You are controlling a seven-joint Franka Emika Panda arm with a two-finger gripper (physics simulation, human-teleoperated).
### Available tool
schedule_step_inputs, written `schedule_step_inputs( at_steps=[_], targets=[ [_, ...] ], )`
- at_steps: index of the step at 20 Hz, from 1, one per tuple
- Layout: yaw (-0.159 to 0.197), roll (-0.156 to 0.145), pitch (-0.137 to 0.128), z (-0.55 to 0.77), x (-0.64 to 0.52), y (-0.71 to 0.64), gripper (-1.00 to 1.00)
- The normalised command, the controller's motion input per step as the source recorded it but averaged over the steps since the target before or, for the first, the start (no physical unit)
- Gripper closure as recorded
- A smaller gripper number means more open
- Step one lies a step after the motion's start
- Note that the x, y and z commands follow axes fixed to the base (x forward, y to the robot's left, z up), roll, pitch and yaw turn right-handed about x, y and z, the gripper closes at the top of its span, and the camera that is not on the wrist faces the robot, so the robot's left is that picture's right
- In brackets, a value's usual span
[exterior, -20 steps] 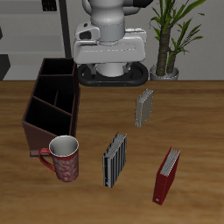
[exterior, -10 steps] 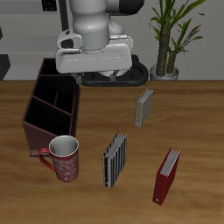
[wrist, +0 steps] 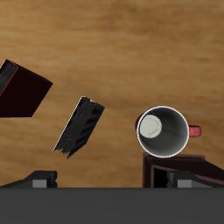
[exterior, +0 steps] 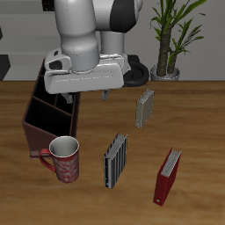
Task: Place the red mug into the right desk caddy's right compartment
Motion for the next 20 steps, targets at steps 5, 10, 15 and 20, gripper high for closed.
schedule_step_inputs(
  at_steps=[5, 10, 15, 20],
  targets=[
    [0.035, 0.015, -0.014, -0.2, 0.14, -0.17, -1.0],
    [0.0, -0.011, -0.014, -0.1, 0.08, -0.16, -1.0],
    [-0.014, -0.007, -0.02, -0.24, 0.03, -0.24, -1.0],
    [0.049, -0.036, -0.062, -0.29, -0.03, -0.1, -1.0]
  ],
)
